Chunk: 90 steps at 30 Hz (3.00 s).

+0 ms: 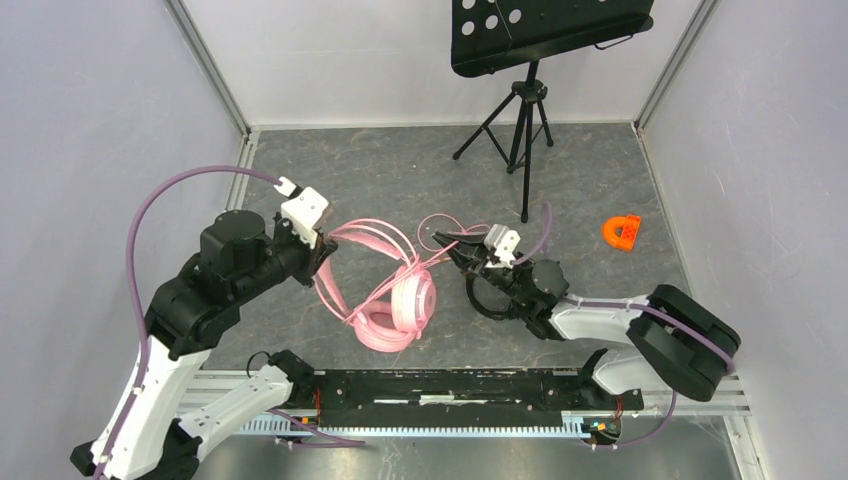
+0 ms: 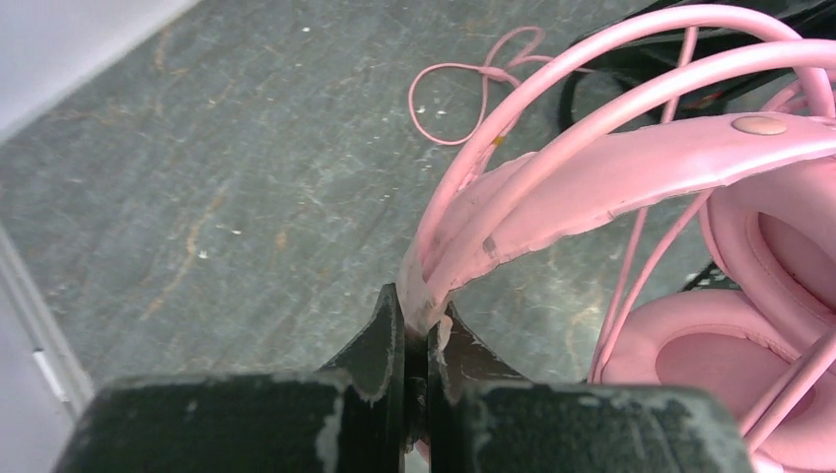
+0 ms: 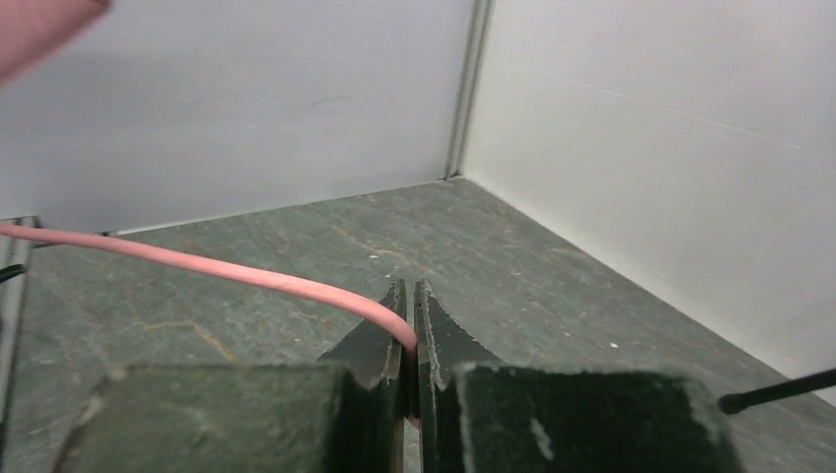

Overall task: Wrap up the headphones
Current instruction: Wrap the headphones cable around the headphones.

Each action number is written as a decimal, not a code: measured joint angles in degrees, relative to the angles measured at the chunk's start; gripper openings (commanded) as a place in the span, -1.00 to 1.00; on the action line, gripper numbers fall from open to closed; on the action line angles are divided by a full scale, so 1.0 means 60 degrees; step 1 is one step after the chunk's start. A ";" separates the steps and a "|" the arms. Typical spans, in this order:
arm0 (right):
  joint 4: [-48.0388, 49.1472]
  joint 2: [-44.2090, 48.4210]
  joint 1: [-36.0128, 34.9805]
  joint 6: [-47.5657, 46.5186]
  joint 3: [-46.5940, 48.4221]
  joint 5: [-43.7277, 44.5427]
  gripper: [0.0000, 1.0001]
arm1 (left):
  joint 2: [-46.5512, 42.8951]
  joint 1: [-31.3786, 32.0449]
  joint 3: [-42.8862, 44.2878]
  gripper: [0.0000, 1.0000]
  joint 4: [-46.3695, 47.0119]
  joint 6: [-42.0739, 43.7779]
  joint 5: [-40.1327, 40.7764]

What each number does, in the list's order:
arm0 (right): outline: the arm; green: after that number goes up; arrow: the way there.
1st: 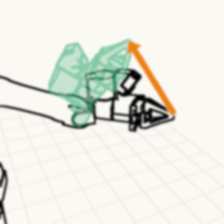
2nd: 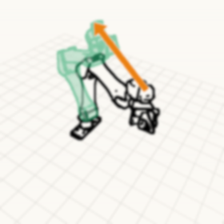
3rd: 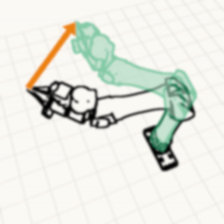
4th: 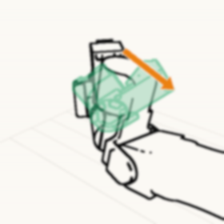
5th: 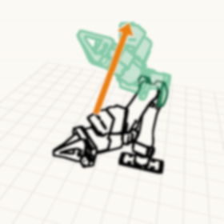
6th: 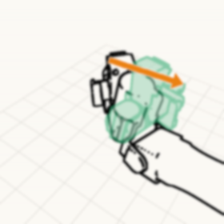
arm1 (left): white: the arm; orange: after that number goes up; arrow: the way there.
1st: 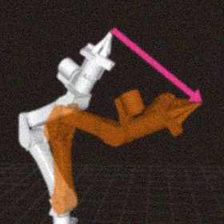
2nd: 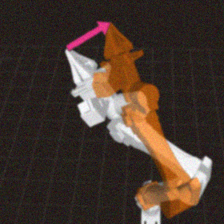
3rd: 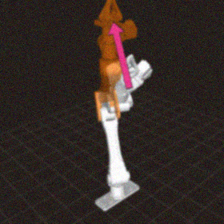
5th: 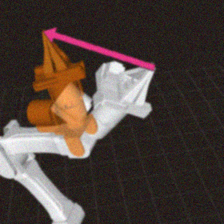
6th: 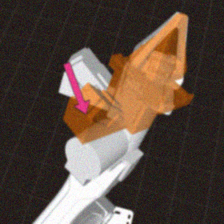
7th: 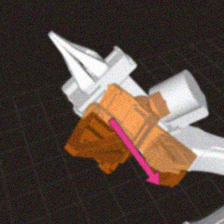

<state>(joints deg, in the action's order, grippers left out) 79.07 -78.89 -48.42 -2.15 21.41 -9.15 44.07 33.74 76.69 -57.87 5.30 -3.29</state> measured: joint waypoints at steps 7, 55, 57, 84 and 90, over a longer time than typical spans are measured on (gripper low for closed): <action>-0.3129 0.1188 0.0066 0.0423 0.0856 -0.0729 -1.00 | 0.0142 0.0007 -0.0543 -0.95 0.0506 0.1596 0.1064; -1.0014 0.2539 0.0175 0.3424 0.3628 -0.4120 -0.84 | 0.0240 0.0080 -0.2612 -0.96 0.3468 0.4572 0.1639; -0.9774 0.2499 0.0182 0.3792 0.3625 -0.4342 -0.82 | 0.0200 0.0080 -0.2754 -0.95 0.3650 0.4572 0.1687; -0.5967 0.0678 -0.0820 0.6127 0.4375 -0.4299 -0.73 | 0.0874 0.0087 -0.1752 -0.96 0.2699 0.1373 0.3799; -0.5763 0.0546 -0.1217 0.5945 0.4539 -0.3982 -0.73 | 0.0954 0.0087 -0.1592 -0.96 0.1800 -0.0182 0.3891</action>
<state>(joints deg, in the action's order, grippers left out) 44.49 -75.61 -55.72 33.52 48.64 -33.04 49.80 34.26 67.13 -47.07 4.21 20.05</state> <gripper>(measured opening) 0.135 0.074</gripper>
